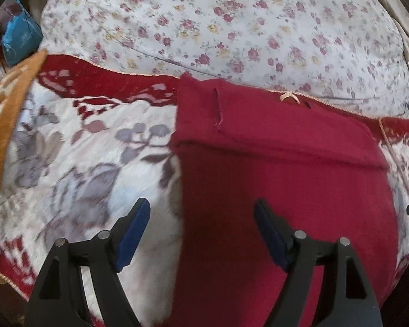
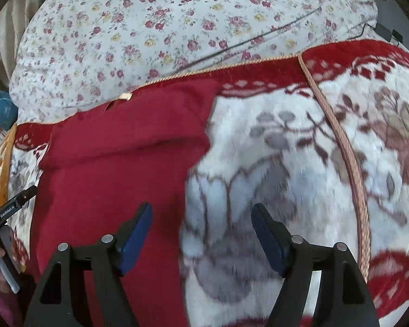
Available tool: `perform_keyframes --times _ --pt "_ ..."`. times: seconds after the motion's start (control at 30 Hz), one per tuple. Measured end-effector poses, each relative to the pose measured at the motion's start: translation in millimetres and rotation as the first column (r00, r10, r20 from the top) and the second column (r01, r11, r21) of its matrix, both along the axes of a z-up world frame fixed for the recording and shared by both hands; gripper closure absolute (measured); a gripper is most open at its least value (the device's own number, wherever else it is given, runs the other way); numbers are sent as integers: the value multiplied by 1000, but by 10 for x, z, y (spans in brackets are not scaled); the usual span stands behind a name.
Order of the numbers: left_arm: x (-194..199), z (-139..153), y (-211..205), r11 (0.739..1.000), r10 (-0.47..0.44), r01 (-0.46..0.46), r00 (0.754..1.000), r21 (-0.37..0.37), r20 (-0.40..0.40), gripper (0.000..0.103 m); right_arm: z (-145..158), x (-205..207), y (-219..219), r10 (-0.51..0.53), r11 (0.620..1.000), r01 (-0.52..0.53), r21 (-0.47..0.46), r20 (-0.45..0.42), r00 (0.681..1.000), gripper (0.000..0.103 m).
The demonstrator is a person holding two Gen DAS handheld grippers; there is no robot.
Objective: Fold small clothes
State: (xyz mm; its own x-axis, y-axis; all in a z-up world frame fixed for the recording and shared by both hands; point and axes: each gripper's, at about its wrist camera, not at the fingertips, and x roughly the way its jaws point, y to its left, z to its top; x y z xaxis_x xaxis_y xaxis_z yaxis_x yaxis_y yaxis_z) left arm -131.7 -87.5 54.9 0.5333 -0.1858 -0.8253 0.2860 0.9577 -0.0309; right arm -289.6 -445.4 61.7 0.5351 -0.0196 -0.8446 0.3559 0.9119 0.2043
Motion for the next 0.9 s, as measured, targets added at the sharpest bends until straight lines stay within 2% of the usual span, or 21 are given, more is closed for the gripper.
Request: perform_keyframes --times 0.07,0.2,0.47,0.73,0.9 --pt "-146 24 86 1000 19 -19 1000 11 19 25 -15 -63 65 19 1000 -19 8 2 1000 22" --pt "-382 30 252 999 40 -40 999 -25 2 25 -43 -90 254 62 998 -62 12 -5 998 21" --pt "-655 19 378 999 49 -49 999 -11 4 25 -25 -248 576 122 992 -122 -20 4 992 17" --pt "-832 -3 483 999 8 -9 1000 -36 -25 25 -169 -561 560 157 988 -157 3 -78 985 16" --pt "-933 -11 668 999 30 -32 999 -33 -41 25 -302 -765 609 184 983 -184 9 -110 977 16"
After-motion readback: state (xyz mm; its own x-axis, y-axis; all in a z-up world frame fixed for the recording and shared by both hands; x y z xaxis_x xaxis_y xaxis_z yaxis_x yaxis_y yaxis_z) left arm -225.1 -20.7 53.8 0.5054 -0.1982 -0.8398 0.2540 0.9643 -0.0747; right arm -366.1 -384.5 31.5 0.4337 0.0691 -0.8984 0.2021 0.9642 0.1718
